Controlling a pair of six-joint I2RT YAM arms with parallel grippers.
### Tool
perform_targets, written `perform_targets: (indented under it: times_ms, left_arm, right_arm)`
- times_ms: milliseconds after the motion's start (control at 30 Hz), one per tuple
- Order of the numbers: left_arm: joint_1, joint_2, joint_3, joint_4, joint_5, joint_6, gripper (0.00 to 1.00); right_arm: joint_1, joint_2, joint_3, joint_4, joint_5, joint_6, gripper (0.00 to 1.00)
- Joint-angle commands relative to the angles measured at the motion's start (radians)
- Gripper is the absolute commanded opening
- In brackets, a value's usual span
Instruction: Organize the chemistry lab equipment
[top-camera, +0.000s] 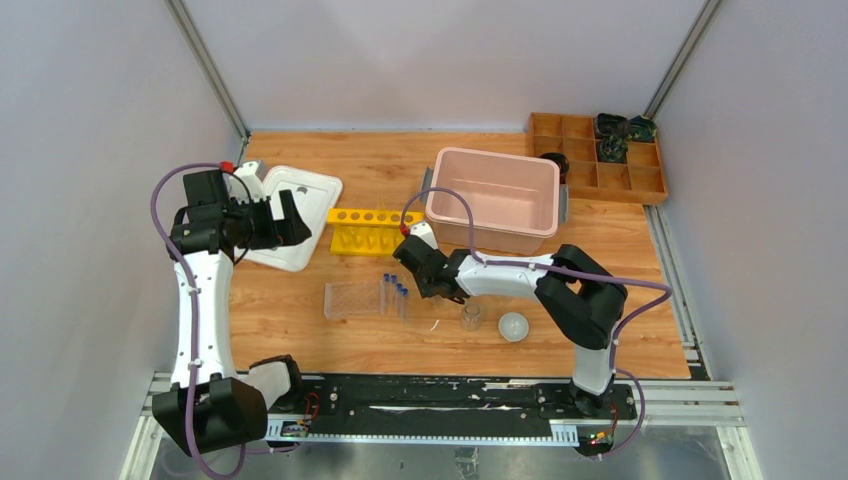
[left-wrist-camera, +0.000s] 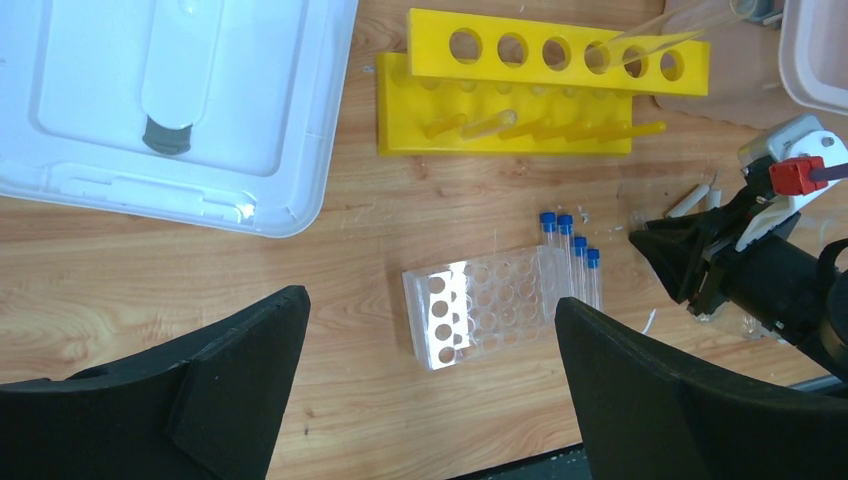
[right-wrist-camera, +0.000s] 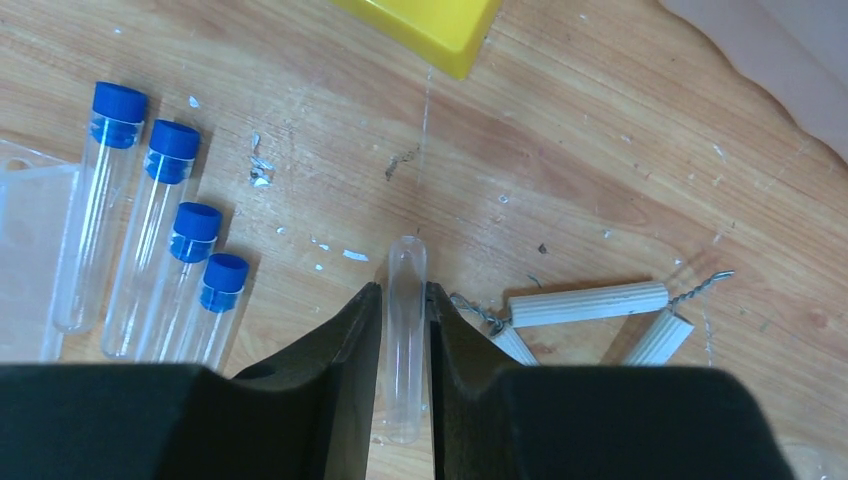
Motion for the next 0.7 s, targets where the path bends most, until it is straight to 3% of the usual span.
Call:
perform_targets:
  times_ms: [0, 333, 533, 667]
  left_arm:
    - [0.006, -0.007, 0.032, -0.003, 0.017, 0.001, 1.0]
    - [0.007, -0.036, 0.048, -0.014, 0.038, 0.008, 1.0]
    - [0.005, -0.051, 0.057, -0.021, 0.075, 0.015, 1.0]
    - [0.006, -0.06, 0.05, -0.026, 0.129, 0.034, 1.0]
  right_arm:
    - [-0.009, 0.028, 0.022, -0.003, -0.036, 0.023, 0.26]
    - [-0.008, 0.076, 0.08, -0.015, -0.066, 0.028, 0.22]
    - [-0.008, 0.071, 0.062, -0.003, -0.067, 0.053, 0.01]
    - [0.001, 0.017, 0.052, -0.001, -0.062, 0.058, 0.0]
